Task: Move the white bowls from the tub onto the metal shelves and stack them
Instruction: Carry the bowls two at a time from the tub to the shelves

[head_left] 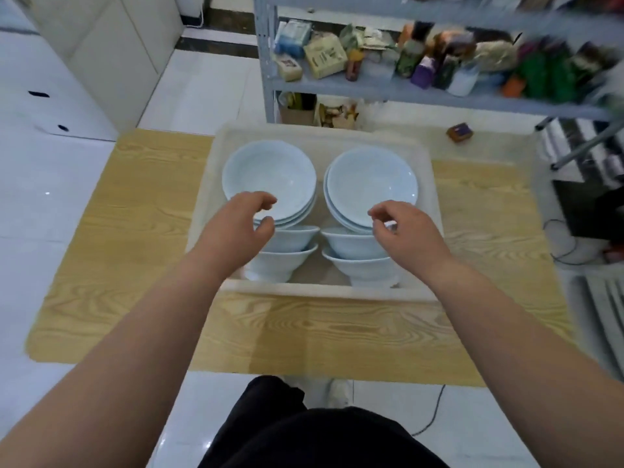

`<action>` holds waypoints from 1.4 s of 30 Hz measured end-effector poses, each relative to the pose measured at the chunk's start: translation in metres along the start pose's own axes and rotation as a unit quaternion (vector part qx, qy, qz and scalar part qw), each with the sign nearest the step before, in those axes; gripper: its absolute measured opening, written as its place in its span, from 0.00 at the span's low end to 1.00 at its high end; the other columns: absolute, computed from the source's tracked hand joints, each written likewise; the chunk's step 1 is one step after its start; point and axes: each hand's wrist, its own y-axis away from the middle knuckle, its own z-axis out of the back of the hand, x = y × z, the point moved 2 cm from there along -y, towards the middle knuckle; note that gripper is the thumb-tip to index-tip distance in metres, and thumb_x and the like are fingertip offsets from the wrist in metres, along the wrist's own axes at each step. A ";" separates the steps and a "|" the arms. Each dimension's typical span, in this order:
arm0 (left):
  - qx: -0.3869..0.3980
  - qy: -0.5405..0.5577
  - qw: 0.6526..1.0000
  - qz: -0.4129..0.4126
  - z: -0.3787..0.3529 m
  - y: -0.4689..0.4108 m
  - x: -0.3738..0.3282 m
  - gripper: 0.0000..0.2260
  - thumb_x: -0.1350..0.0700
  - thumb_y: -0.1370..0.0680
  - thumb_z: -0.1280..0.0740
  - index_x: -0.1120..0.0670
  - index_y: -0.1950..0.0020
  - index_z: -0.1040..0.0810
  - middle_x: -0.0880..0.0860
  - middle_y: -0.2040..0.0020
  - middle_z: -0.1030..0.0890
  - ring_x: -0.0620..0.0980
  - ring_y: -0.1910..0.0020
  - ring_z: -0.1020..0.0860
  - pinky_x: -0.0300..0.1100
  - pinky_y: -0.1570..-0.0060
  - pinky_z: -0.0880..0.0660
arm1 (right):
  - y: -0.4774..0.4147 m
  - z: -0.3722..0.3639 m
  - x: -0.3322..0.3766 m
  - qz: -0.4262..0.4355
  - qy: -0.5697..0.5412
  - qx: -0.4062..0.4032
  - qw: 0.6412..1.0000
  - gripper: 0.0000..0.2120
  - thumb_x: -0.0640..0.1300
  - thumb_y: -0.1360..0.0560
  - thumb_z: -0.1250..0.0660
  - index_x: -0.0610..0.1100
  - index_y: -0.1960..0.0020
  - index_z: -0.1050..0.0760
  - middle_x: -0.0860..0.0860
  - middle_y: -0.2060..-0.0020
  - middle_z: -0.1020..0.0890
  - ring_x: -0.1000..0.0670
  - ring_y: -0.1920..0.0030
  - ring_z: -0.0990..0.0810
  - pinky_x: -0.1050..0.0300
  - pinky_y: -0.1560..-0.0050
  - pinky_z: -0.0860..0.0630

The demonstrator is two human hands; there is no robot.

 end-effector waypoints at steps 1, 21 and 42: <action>0.031 -0.035 0.999 -0.008 -0.006 -0.023 0.006 0.16 0.54 0.22 0.35 0.50 0.34 0.25 0.48 0.39 0.22 0.47 0.39 0.25 0.45 0.39 0.28 | -0.019 -0.005 -0.003 -0.012 0.039 0.012 0.999 0.11 0.45 0.24 0.36 0.48 0.43 0.22 0.52 0.48 0.19 0.53 0.47 0.22 0.57 0.44 0.25; 0.323 -0.389 0.856 -0.110 -0.023 -0.114 0.037 0.09 0.61 0.22 0.39 0.54 0.44 0.23 0.50 0.58 0.27 0.52 0.57 0.27 0.42 0.58 0.33 | -0.085 -0.051 -0.015 -0.105 0.294 0.193 0.930 0.12 0.38 0.24 0.42 0.48 0.44 0.25 0.47 0.50 0.21 0.44 0.53 0.25 0.53 0.55 0.28; -0.119 -0.398 0.909 0.008 0.044 0.120 -0.060 0.16 0.71 0.34 0.32 0.53 0.54 0.22 0.50 0.68 0.22 0.58 0.70 0.26 0.42 0.66 0.39 | 0.012 0.020 0.019 0.368 0.143 -0.115 0.912 0.10 0.31 0.26 0.36 0.38 0.47 0.20 0.43 0.56 0.18 0.41 0.55 0.21 0.54 0.51 0.31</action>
